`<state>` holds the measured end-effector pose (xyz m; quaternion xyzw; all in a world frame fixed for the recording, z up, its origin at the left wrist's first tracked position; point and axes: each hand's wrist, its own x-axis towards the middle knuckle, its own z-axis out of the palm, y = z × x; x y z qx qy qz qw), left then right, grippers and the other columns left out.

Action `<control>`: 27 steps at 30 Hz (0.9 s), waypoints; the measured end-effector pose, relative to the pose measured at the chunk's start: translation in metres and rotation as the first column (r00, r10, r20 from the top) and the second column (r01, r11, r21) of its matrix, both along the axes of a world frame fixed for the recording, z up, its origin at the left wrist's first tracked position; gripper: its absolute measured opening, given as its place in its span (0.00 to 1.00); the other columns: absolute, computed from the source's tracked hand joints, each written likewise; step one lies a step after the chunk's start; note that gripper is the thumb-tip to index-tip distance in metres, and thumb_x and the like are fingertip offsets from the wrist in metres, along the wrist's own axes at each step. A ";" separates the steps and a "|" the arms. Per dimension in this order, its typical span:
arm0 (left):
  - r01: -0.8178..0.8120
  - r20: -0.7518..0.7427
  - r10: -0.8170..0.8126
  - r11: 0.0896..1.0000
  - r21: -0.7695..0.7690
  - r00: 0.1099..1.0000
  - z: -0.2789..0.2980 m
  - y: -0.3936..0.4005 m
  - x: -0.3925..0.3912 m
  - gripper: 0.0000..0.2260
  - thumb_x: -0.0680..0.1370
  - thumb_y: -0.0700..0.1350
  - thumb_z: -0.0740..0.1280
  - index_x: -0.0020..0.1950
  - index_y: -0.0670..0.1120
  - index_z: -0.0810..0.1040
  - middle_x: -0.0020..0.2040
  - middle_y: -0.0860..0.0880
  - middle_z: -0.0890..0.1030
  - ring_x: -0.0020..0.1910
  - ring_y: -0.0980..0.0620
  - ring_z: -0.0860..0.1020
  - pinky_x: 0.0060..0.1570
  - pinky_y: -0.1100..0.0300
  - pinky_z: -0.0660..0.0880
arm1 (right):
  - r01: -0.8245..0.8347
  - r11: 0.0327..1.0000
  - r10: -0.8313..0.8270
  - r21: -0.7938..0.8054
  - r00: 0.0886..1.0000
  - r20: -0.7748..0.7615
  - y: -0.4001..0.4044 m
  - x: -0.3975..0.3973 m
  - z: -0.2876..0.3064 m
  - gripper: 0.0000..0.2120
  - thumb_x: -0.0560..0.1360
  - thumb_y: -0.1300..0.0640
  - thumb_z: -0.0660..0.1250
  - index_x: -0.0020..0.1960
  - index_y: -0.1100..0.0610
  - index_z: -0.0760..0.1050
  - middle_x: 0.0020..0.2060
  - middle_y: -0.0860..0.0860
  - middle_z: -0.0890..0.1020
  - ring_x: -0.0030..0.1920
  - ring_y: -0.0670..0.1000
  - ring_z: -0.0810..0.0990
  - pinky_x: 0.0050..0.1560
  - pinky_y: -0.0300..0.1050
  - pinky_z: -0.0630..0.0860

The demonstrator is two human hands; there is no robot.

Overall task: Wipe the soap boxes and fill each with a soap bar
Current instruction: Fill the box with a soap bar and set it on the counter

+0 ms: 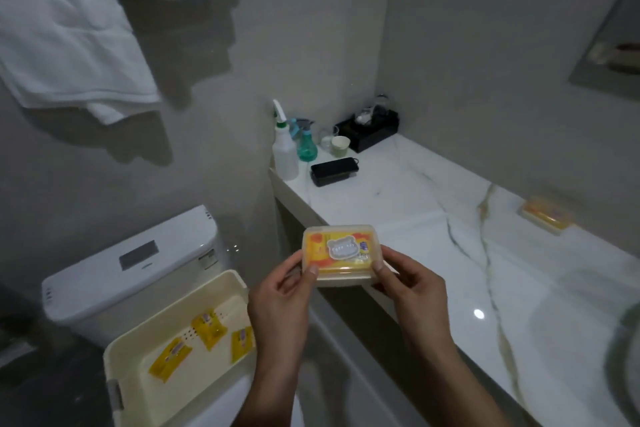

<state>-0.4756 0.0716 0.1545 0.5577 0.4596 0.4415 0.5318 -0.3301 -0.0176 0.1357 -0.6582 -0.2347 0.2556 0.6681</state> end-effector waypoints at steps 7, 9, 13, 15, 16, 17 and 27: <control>0.115 0.037 -0.114 0.992 -0.049 0.993 -0.011 -0.047 0.114 0.10 0.73 0.41 0.75 0.53 0.49 0.85 0.43 0.56 0.86 0.43 0.62 0.83 0.39 0.74 0.75 | 0.170 0.984 -0.169 -0.052 0.986 0.015 -0.070 0.098 -0.005 0.13 0.76 0.54 0.73 0.60 0.49 0.84 0.50 0.42 0.87 0.48 0.46 0.87 0.55 0.51 0.83; 0.169 0.042 -0.167 0.984 -0.056 0.985 -0.012 -0.061 0.145 0.09 0.73 0.41 0.75 0.52 0.49 0.85 0.42 0.58 0.86 0.43 0.63 0.83 0.38 0.75 0.74 | 0.222 0.973 -0.223 -0.062 0.975 0.003 -0.090 0.124 -0.005 0.14 0.76 0.55 0.74 0.61 0.52 0.84 0.48 0.44 0.88 0.47 0.47 0.87 0.57 0.54 0.82; 0.285 0.013 -0.285 0.957 -0.053 0.958 -0.012 -0.085 0.203 0.09 0.73 0.40 0.75 0.53 0.48 0.85 0.44 0.56 0.86 0.43 0.62 0.83 0.41 0.71 0.76 | 0.324 0.942 -0.326 -0.083 0.946 -0.003 -0.127 0.166 -0.004 0.15 0.75 0.55 0.74 0.62 0.53 0.83 0.47 0.45 0.88 0.48 0.47 0.87 0.60 0.57 0.81; 0.337 0.006 -0.338 0.939 -0.068 0.941 -0.013 -0.094 0.228 0.10 0.73 0.41 0.75 0.53 0.49 0.83 0.47 0.56 0.86 0.45 0.61 0.83 0.46 0.65 0.78 | 0.391 0.917 -0.393 -0.078 0.919 -0.011 -0.142 0.182 -0.005 0.15 0.75 0.56 0.74 0.62 0.53 0.83 0.49 0.46 0.88 0.50 0.47 0.87 0.61 0.57 0.80; 0.365 -0.001 -0.366 0.928 -0.073 0.931 -0.014 -0.098 0.240 0.10 0.73 0.42 0.76 0.54 0.50 0.83 0.47 0.56 0.86 0.45 0.61 0.83 0.48 0.63 0.78 | 0.425 0.902 -0.427 -0.081 0.904 -0.014 -0.149 0.190 -0.006 0.15 0.75 0.56 0.75 0.61 0.54 0.83 0.50 0.46 0.88 0.51 0.47 0.87 0.61 0.57 0.80; 0.392 -0.017 -0.395 0.917 -0.074 0.919 -0.016 -0.101 0.251 0.10 0.73 0.43 0.75 0.54 0.50 0.83 0.47 0.57 0.86 0.45 0.62 0.83 0.49 0.63 0.78 | 0.456 0.885 -0.459 -0.090 0.888 -0.015 -0.156 0.198 -0.008 0.15 0.75 0.56 0.75 0.61 0.53 0.83 0.51 0.46 0.87 0.51 0.47 0.86 0.62 0.57 0.79; 0.616 -0.073 -0.619 0.786 -0.060 0.782 -0.039 -0.112 0.367 0.06 0.74 0.46 0.74 0.49 0.54 0.85 0.44 0.62 0.85 0.45 0.65 0.82 0.47 0.65 0.77 | 0.699 0.698 -0.703 -0.157 0.710 0.035 -0.181 0.267 -0.021 0.12 0.75 0.55 0.75 0.58 0.52 0.85 0.48 0.44 0.88 0.50 0.45 0.86 0.61 0.56 0.80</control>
